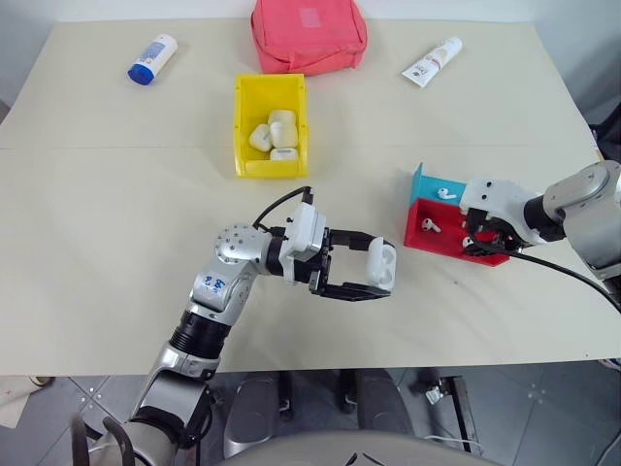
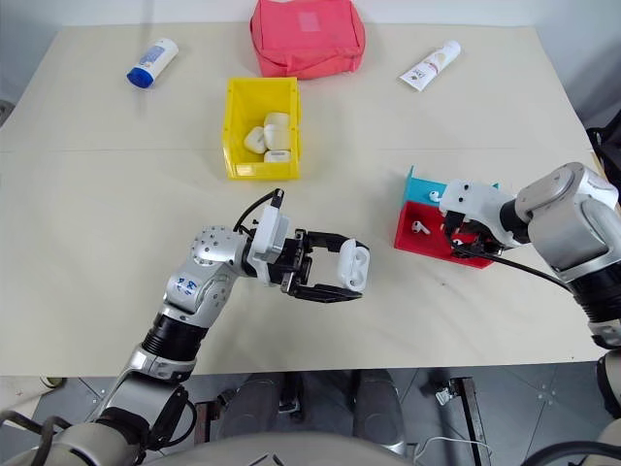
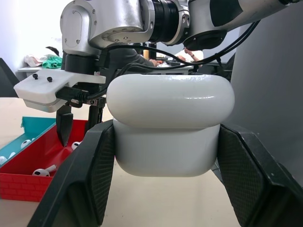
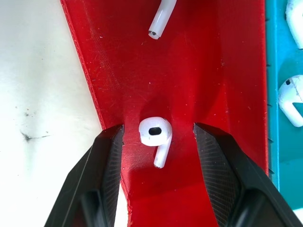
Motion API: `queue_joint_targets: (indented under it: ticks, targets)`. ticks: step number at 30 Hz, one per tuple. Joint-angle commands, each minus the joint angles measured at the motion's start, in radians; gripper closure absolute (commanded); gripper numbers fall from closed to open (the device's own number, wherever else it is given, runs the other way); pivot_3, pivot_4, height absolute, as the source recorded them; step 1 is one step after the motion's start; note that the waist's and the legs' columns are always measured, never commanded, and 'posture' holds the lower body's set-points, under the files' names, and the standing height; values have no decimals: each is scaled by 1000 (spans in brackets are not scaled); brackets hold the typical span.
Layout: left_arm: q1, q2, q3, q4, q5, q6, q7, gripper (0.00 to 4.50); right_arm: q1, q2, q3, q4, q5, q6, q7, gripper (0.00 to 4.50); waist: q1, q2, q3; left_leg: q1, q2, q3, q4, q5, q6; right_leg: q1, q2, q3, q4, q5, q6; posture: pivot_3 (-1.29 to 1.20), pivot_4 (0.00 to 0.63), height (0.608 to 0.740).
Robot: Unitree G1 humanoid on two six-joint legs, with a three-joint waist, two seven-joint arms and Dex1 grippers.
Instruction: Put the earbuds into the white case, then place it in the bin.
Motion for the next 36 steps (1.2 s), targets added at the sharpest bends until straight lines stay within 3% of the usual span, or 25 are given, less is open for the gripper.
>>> queue_joint_targets:
  ticks: [1, 7, 10, 14, 24, 30, 36]
  targets:
    - [3, -6, 0, -40, -25, -9, 5, 1700, -21, 6, -7, 20, -30, -13, 9, 2093, 0, 0, 0, 0, 0, 0, 0, 0, 0, 0, 0, 0, 0, 0, 0, 0, 150, 740]
    - [6, -7, -1, -45, -26, -9, 8, 1700, -25, 13, -10, 33, -47, -24, 25, 2093, 0, 0, 0, 0, 0, 0, 0, 0, 0, 0, 0, 0, 0, 0, 0, 0, 150, 740]
    - [6, -8, -1, -44, -25, -11, 11, 1700, -23, 13, -10, 34, -55, -29, 37, 2669, 0, 0, 0, 0, 0, 0, 0, 0, 0, 0, 0, 0, 0, 0, 0, 0, 150, 740]
    - [3, -9, -1, -39, -25, -13, 11, 1700, -19, 13, -15, 31, -60, -30, 45, 3964, 0, 0, 0, 0, 0, 0, 0, 0, 0, 0, 0, 0, 0, 0, 0, 0, 150, 740]
    - [-6, -16, -3, -22, -20, -19, 11, 1700, -15, 11, -56, -5, -49, 13, 35, 3964, 0, 0, 0, 0, 0, 0, 0, 0, 0, 0, 0, 0, 0, 0, 0, 0, 150, 740]
    - [-27, -24, -2, 33, -12, -45, -5, 1700, 62, 38, -311, -214, 120, 115, -23, 3964, 2, 0, 0, 0, 0, 0, 0, 0, 0, 0, 0, 0, 1, 0, 0, 0, 150, 740]
    - [-94, -49, 4, 188, 2, -110, -52, 1700, 239, 220, -721, -566, 367, 274, -143, 3964, 18, 0, 0, 0, 0, -3, 0, 0, 0, 2, 0, -2, 1, 0, 0, 0, 150, 740]
